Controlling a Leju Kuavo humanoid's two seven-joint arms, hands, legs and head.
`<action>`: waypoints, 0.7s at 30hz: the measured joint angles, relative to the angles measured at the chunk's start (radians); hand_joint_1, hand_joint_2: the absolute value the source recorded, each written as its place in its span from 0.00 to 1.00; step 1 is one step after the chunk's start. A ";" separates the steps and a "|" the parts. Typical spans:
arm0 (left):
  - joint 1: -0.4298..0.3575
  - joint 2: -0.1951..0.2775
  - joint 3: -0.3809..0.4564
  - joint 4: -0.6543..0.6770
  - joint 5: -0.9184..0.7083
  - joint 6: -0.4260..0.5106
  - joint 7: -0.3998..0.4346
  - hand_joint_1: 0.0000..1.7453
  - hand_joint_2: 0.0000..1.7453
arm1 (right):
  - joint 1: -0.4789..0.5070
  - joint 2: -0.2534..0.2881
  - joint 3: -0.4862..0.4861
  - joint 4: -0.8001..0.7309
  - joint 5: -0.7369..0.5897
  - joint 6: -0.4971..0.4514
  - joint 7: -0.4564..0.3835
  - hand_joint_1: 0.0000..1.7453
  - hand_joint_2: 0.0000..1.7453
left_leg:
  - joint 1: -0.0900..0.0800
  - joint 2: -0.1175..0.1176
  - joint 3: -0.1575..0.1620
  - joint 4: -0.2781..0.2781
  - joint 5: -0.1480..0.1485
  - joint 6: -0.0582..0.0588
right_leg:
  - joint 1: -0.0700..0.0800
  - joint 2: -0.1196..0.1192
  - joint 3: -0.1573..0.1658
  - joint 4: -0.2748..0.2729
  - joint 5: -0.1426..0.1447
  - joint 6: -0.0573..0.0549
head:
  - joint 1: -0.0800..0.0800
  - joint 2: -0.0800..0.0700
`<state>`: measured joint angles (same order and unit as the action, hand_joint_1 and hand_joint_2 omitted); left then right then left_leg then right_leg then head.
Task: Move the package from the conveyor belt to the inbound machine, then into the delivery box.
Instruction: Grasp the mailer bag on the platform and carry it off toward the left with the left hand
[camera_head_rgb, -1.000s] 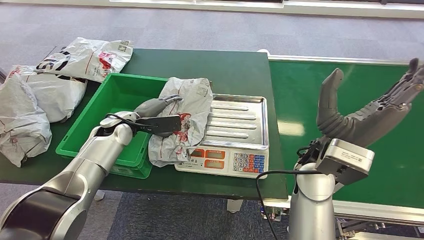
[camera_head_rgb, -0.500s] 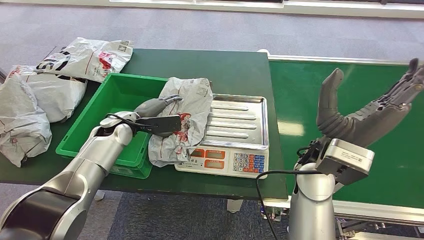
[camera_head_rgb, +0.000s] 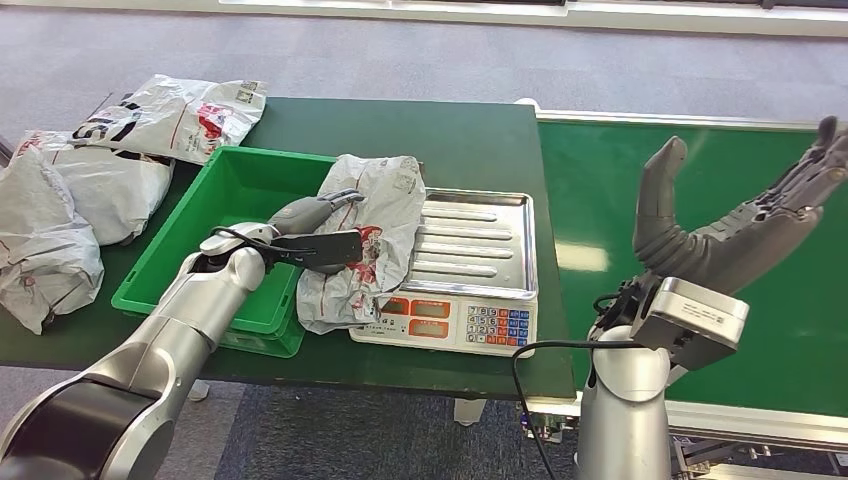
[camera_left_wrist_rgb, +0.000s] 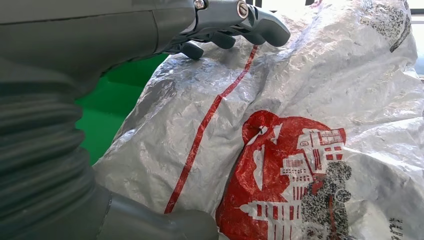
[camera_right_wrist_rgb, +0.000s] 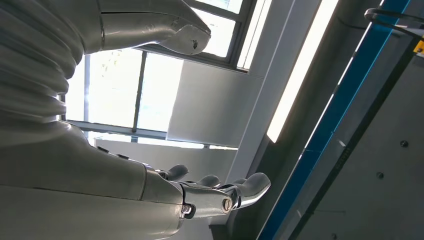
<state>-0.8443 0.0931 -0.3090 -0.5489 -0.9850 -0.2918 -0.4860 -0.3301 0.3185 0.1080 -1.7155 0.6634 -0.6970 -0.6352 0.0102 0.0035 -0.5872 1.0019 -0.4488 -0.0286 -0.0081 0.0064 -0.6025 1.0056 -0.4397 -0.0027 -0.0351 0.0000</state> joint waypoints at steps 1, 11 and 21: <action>0.000 0.000 0.000 0.000 0.000 0.000 0.000 0.00 1.00 | 0.000 0.000 0.000 0.000 0.000 0.000 0.000 0.00 1.00 | 0.000 0.000 0.000 0.000 0.000 0.000 | 0.000 0.000 0.000 0.000 0.000 0.000 | 0.000 0.000; 0.000 0.000 0.000 0.000 0.000 0.000 0.000 0.00 1.00 | 0.000 0.000 0.000 0.000 0.000 0.000 0.000 0.00 1.00 | 0.000 0.000 0.000 0.000 0.000 0.000 | 0.000 0.000 0.000 0.000 0.000 0.000 | 0.000 0.000; 0.303 -0.059 0.095 -0.350 0.045 0.250 0.166 1.00 1.00 | 0.081 -0.026 0.006 0.144 0.172 0.177 0.328 0.00 1.00 | -0.002 0.010 0.020 -0.005 -0.010 0.001 | -0.004 0.010 0.017 -0.004 -0.007 0.002 | -0.002 0.000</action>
<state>-0.5413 0.0340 -0.2142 -0.8993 -0.9403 -0.0417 -0.3197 -0.2495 0.2926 0.1143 -1.5712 0.8352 -0.5203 -0.3070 0.0082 0.0132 -0.5667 0.9970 -0.4587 -0.0272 -0.0124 0.0166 -0.5856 1.0015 -0.4466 -0.0012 -0.0375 0.0000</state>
